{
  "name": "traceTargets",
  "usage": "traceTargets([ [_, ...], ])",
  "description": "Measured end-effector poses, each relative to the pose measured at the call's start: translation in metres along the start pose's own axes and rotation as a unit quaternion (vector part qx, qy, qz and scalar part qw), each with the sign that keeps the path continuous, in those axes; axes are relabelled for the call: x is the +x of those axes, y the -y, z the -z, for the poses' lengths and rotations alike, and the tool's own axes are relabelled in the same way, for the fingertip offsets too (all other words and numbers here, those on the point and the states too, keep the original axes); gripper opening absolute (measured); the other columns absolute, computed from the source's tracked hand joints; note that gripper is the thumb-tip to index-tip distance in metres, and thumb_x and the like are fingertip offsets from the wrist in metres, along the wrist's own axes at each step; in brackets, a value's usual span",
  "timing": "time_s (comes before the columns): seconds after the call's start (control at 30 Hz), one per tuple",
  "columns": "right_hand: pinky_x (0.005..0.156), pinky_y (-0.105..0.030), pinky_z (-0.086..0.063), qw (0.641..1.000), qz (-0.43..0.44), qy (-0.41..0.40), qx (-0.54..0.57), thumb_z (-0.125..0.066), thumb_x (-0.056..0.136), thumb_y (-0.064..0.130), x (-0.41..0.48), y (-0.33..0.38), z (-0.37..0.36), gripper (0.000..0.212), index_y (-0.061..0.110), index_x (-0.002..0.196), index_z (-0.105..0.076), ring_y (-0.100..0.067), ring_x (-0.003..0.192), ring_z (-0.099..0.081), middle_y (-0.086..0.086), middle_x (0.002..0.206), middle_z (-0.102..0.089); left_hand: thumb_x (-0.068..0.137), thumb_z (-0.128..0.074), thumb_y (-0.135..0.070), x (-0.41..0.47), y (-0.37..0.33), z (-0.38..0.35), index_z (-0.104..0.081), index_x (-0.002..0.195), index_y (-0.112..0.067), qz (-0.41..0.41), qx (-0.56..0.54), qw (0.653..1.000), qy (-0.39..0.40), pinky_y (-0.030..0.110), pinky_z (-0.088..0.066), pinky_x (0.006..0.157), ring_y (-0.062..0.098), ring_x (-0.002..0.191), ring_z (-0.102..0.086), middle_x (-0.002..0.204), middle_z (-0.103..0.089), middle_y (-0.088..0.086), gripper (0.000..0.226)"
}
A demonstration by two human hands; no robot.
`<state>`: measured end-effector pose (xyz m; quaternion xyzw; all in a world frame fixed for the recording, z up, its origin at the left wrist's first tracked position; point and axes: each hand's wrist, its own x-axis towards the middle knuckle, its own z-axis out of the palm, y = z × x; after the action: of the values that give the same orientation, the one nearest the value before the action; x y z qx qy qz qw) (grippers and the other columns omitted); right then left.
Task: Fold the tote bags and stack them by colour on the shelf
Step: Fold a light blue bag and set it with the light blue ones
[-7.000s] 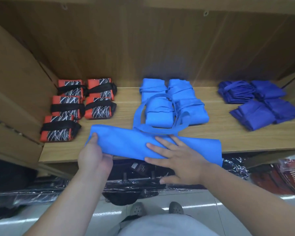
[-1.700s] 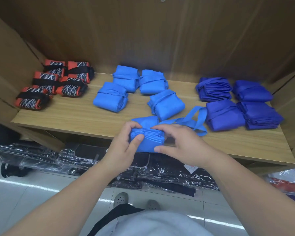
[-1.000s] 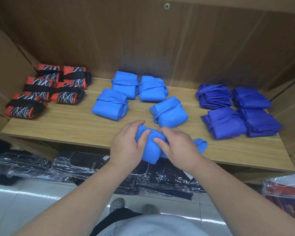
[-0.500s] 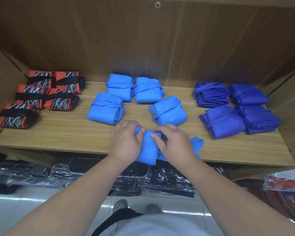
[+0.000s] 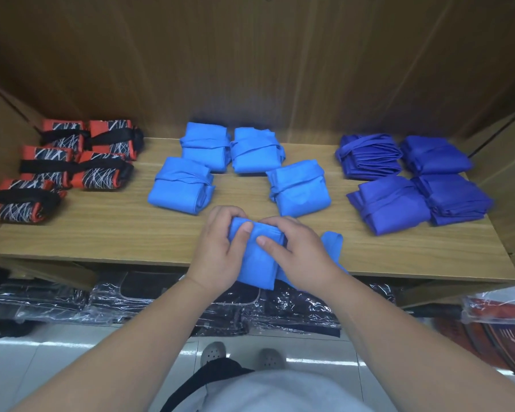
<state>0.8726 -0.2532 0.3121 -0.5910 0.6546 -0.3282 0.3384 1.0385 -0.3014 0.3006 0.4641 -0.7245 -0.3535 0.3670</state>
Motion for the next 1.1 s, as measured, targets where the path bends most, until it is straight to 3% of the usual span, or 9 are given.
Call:
traceTargets([
  [0.13,0.092,-0.036,-0.05,0.993,0.026,-0.021,0.113,-0.064,0.09,0.036,-0.006,0.009,0.008,0.032,0.016,0.115,-0.07,-0.012,0.103,-0.064,0.006,0.108,-0.07,0.079,-0.071,-0.049,-0.012,-0.035,0.008,-0.059,0.12,-0.032,0.205,-0.189,0.96,-0.002,0.024,-0.053,0.086,0.008,0.105,-0.065,0.112,-0.067,-0.005,0.046],
  [0.23,0.092,-0.034,-0.051,0.992,0.04,0.002,0.121,-0.066,0.089,0.036,-0.012,0.013,0.015,0.036,0.016,0.118,-0.069,-0.012,0.104,-0.065,0.004,0.11,-0.07,0.084,-0.075,-0.044,-0.015,-0.048,0.016,-0.071,0.11,-0.013,0.296,-0.293,0.907,0.062,0.055,-0.055,0.089,0.033,0.103,-0.071,0.105,-0.076,0.009,0.041],
  [0.43,0.097,-0.027,-0.05,0.995,-0.007,0.061,0.078,-0.092,0.06,0.043,-0.024,0.008,0.042,0.079,0.039,0.131,-0.057,-0.006,0.102,-0.066,0.013,0.108,-0.07,0.094,-0.071,-0.022,-0.011,-0.054,0.019,-0.071,0.106,-0.006,0.271,-0.277,0.921,-0.04,0.053,-0.059,0.086,0.035,0.097,-0.073,0.1,-0.077,0.013,0.02],
  [0.63,0.072,-0.031,-0.05,0.998,-0.019,0.044,-0.028,-0.079,0.083,0.014,-0.035,0.0,0.077,0.022,0.034,0.078,-0.071,-0.006,0.07,-0.062,0.017,0.076,-0.072,0.093,-0.07,-0.017,-0.012,-0.051,0.034,-0.073,0.097,-0.013,0.249,-0.229,0.938,-0.071,0.045,-0.058,0.084,0.021,0.087,-0.073,0.095,-0.078,0.006,0.006],
  [0.73,0.071,-0.033,-0.042,0.987,-0.052,0.082,0.131,-0.068,0.093,0.005,-0.04,0.01,0.087,0.02,0.016,0.075,-0.067,-0.01,0.072,-0.054,0.004,0.071,-0.064,0.093,-0.071,-0.016,-0.017,-0.048,0.033,-0.073,0.095,-0.014,0.246,-0.193,0.949,-0.047,0.048,-0.057,0.085,0.019,0.085,-0.073,0.092,-0.078,0.002,0.004],
  [0.87,0.074,-0.03,-0.052,0.926,-0.079,0.13,0.346,-0.06,0.097,0.012,-0.046,0.024,0.1,0.014,0.006,0.085,-0.058,-0.022,0.073,-0.066,-0.009,0.072,-0.068,0.093,-0.073,-0.023,-0.021,-0.047,0.03,-0.072,0.1,-0.011,0.266,-0.196,0.942,-0.053,0.06,-0.056,0.09,0.035,0.097,-0.072,0.097,-0.077,0.009,0.014],
  [0.97,0.066,-0.026,-0.051,0.96,-0.075,0.112,0.246,-0.072,0.091,0.018,-0.047,0.028,0.101,0.015,0.011,0.095,-0.06,-0.015,0.062,-0.063,-0.001,0.08,-0.068,0.094,-0.07,-0.023,-0.019,-0.052,0.03,-0.072,0.1,-0.01,0.284,-0.236,0.926,-0.075,0.054,-0.058,0.089,0.034,0.098,-0.073,0.098,-0.078,0.01,0.014],
  [1.03,0.074,-0.026,-0.057,0.975,-0.09,0.124,0.159,-0.088,0.071,0.03,-0.048,0.028,0.102,0.044,0.023,0.107,-0.065,-0.008,0.076,-0.07,0.005,0.094,-0.071,0.095,-0.068,-0.021,-0.016,-0.06,0.032,-0.071,0.102,-0.009,0.285,-0.26,0.918,-0.087,0.046,-0.059,0.085,0.029,0.093,-0.074,0.099,-0.078,0.01,0.014],
  [1.1,0.075,-0.021,-0.054,0.982,-0.084,0.151,0.081,-0.095,0.065,0.031,-0.051,0.029,0.102,0.05,0.034,0.107,-0.068,0.0,0.077,-0.067,0.015,0.083,-0.07,0.096,-0.066,-0.02,-0.013,-0.07,0.037,-0.071,0.104,-0.008,0.269,-0.265,0.921,-0.092,0.042,-0.06,0.081,0.025,0.09,-0.075,0.101,-0.078,0.01,0.015],
])
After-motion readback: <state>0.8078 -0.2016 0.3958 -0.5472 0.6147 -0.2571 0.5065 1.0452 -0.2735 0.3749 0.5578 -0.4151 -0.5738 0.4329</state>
